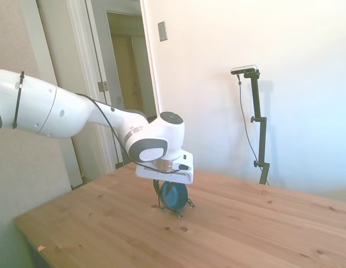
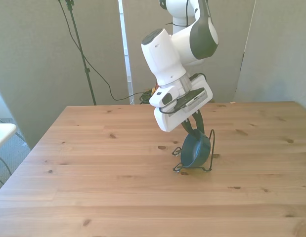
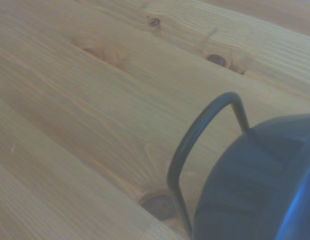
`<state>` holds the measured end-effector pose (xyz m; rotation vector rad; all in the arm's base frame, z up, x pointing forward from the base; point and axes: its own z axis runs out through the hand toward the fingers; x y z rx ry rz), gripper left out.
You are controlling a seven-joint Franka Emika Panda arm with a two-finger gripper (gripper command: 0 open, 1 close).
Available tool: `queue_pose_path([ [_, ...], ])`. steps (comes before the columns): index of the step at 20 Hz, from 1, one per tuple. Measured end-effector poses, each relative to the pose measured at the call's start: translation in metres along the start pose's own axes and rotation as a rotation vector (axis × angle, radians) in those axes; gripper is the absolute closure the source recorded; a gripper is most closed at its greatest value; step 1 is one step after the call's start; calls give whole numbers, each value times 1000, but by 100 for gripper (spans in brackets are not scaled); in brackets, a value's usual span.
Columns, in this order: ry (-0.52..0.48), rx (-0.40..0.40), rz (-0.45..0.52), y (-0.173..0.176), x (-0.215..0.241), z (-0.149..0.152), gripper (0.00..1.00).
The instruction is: Unload the bowl
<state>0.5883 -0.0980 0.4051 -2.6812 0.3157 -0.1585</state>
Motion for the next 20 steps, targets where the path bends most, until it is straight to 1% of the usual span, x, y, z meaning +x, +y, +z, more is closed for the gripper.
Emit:
queue_pose_path([
  [7,-21,26,0,-6,4,2,100],
  [9,-14,31,-6,-10,5,-2,100],
  [12,11,33,-17,-17,5,-14,100],
  [14,32,33,-18,-21,3,-23,100],
  [16,82,23,-6,-27,-6,-30,100],
  [20,178,-18,22,-50,-55,-47,100],
])
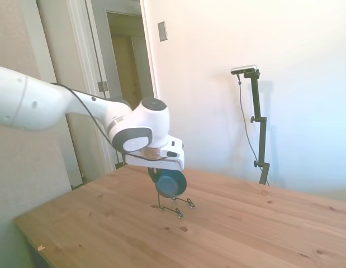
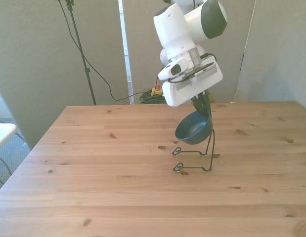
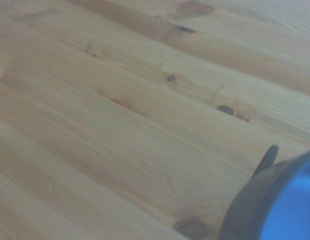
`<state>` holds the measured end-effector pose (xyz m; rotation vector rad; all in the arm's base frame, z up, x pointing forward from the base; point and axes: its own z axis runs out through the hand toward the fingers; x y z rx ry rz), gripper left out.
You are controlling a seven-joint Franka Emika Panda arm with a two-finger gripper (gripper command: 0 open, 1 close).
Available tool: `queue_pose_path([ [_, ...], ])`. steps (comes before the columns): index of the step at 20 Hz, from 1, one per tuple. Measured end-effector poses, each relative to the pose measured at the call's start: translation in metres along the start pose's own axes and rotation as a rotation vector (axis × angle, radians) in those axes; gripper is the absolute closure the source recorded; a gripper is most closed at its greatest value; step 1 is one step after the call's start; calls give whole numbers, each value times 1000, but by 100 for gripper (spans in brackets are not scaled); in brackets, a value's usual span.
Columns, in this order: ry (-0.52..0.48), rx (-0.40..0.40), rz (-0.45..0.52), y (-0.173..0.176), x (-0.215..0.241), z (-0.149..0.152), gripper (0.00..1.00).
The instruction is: Unload the bowl
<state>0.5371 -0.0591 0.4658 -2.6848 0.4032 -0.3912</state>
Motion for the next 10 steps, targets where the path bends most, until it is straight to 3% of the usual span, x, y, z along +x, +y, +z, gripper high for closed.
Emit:
queue_pose_path([
  [6,62,-99,70,-16,-91,-29,100],
  [10,68,-198,167,1,-121,-27,100],
])
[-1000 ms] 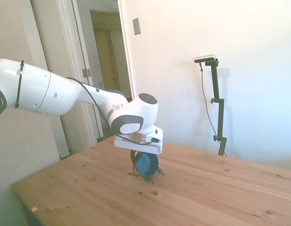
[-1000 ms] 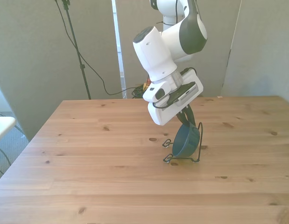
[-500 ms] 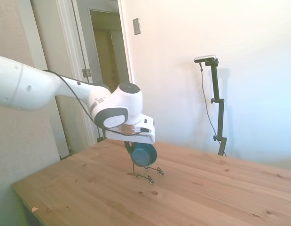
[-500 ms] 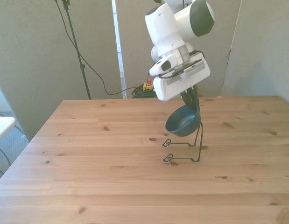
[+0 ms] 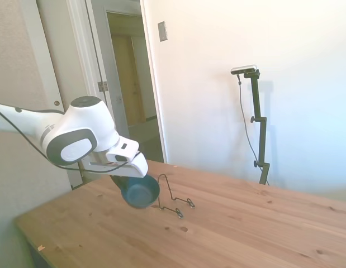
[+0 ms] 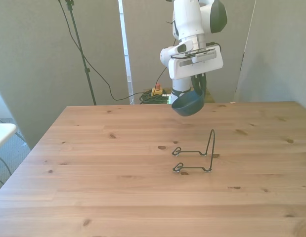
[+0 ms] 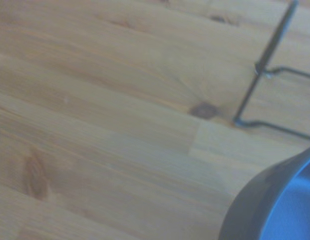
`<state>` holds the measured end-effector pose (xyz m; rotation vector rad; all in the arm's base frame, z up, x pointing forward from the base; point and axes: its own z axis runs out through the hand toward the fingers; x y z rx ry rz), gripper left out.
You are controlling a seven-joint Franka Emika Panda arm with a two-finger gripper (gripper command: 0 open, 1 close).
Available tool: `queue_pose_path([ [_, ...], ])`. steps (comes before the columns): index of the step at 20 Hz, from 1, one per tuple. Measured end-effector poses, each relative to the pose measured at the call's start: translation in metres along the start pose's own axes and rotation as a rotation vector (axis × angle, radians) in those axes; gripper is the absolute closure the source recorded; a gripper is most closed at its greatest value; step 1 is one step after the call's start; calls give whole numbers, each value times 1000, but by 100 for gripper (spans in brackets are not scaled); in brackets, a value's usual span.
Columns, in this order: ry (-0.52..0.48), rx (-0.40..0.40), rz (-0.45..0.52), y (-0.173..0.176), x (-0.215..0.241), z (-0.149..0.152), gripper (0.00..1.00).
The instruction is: Unload the bowl
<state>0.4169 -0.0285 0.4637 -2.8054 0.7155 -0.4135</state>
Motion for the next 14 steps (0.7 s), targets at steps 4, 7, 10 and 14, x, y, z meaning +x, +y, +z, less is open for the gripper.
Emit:
queue_pose_path([
  [4,-36,-122,120,26,1,28,100],
  [7,-51,-161,172,31,11,42,100],
  [10,-55,-190,207,31,25,53,100],
  [14,-73,-221,250,34,44,72,100],
])
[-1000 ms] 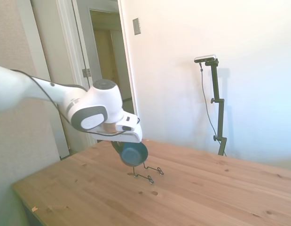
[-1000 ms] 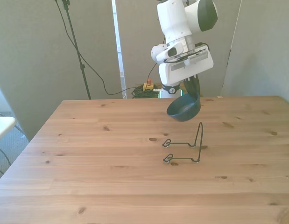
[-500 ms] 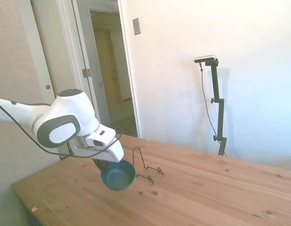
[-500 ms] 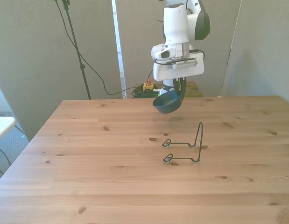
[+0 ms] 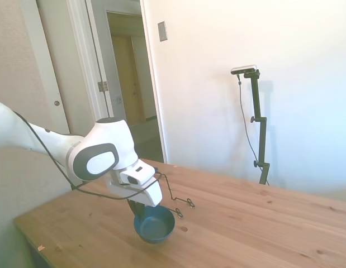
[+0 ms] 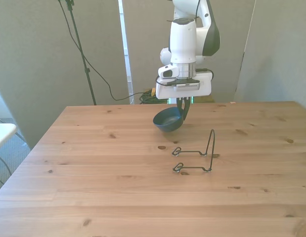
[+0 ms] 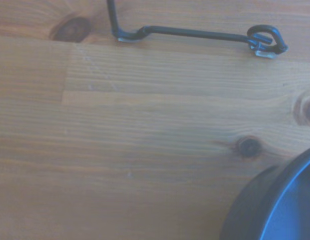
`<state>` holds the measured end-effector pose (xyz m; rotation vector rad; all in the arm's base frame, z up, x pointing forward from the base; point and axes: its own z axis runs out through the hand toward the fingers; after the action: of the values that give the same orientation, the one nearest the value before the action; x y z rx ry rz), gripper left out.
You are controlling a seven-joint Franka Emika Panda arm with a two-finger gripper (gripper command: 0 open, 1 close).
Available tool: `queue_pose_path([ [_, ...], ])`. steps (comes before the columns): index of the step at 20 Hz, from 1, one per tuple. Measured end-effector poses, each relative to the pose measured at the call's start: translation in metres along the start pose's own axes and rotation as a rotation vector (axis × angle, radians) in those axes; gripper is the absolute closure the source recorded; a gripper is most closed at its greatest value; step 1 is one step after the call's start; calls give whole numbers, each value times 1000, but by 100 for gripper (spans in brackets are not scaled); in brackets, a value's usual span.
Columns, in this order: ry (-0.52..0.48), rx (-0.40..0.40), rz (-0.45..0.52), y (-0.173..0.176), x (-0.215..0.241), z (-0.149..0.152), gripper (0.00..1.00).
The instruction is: Unload the bowl
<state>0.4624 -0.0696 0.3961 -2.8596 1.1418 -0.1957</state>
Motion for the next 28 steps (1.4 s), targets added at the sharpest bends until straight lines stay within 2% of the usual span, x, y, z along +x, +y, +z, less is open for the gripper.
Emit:
queue_pose_path([
  [5,-28,-26,18,-7,15,16,100],
  [6,-32,-34,20,-8,15,17,0],
  [8,-42,-55,26,-10,14,16,0],
  [19,-59,-66,33,-12,19,15,0],
  [22,-58,-67,71,-14,19,12,0],
  [28,-33,-82,135,-21,-3,-25,0],
])
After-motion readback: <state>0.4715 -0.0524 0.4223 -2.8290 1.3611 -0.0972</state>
